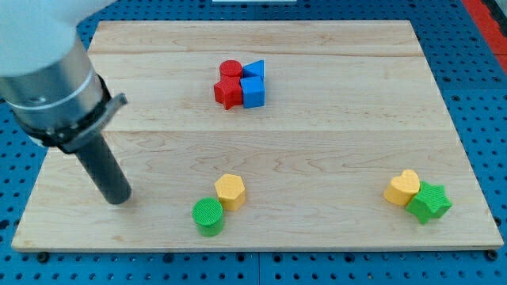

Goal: Push green circle slightly right

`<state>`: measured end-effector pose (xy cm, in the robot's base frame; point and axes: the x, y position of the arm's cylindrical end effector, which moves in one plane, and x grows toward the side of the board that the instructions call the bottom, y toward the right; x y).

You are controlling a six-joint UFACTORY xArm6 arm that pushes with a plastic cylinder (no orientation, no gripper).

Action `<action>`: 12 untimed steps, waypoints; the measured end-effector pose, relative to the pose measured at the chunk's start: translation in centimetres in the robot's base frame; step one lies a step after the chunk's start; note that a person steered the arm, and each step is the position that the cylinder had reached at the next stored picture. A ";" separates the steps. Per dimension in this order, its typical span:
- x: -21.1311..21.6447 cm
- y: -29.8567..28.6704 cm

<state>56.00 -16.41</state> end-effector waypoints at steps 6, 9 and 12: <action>4.2 6.8; 1.7 10.0; 5.1 12.3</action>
